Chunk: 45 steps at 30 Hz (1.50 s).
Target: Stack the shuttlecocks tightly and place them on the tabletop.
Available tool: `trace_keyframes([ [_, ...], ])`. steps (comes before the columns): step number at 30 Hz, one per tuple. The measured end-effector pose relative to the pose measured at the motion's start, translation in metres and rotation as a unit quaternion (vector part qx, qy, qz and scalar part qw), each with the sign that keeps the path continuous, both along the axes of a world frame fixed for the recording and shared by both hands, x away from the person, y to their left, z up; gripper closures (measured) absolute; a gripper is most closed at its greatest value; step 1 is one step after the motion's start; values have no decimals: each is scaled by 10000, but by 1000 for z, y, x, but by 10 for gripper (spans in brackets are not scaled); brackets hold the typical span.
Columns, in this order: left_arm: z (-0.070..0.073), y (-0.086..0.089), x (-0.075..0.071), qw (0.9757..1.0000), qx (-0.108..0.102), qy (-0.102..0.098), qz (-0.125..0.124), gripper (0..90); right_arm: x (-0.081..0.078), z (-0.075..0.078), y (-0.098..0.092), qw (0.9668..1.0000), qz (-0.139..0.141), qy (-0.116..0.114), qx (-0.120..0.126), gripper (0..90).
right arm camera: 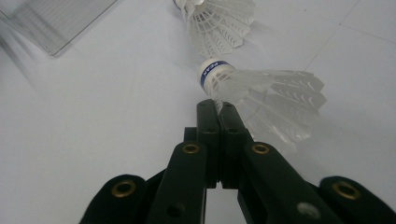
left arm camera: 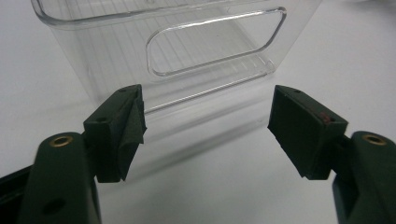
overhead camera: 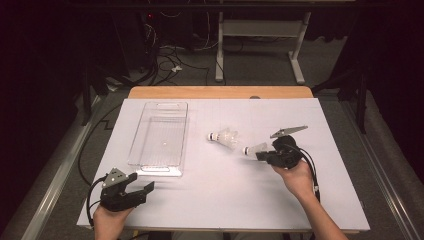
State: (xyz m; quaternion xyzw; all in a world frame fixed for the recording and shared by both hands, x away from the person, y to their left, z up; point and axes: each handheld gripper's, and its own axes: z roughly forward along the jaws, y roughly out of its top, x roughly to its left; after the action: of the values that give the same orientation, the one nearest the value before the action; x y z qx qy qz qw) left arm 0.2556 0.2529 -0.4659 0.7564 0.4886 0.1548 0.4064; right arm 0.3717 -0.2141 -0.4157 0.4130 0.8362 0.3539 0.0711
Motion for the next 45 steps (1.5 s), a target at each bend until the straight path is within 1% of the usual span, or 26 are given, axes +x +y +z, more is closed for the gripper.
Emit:
trace_keyframes([
  [9,0,0,0,10000,-4,-2,3,282,7,0,4,10000,-16,-23,42,900],
  [21,0,0,0,10000,13,2,-2,282,15,-2,4,9999,-97,25,56,900],
  [28,0,1,0,10000,18,-1,-6,282,22,-1,6,9999,-114,36,70,900],
  [35,0,1,0,10000,24,-3,-8,282,28,-3,12,9999,-105,66,50,900],
  [39,0,1,0,10000,30,-6,-13,283,30,-5,13,9998,-121,109,98,900],
  [45,0,0,0,10000,35,-3,-17,283,32,-4,21,9999,-72,92,82,900],
])
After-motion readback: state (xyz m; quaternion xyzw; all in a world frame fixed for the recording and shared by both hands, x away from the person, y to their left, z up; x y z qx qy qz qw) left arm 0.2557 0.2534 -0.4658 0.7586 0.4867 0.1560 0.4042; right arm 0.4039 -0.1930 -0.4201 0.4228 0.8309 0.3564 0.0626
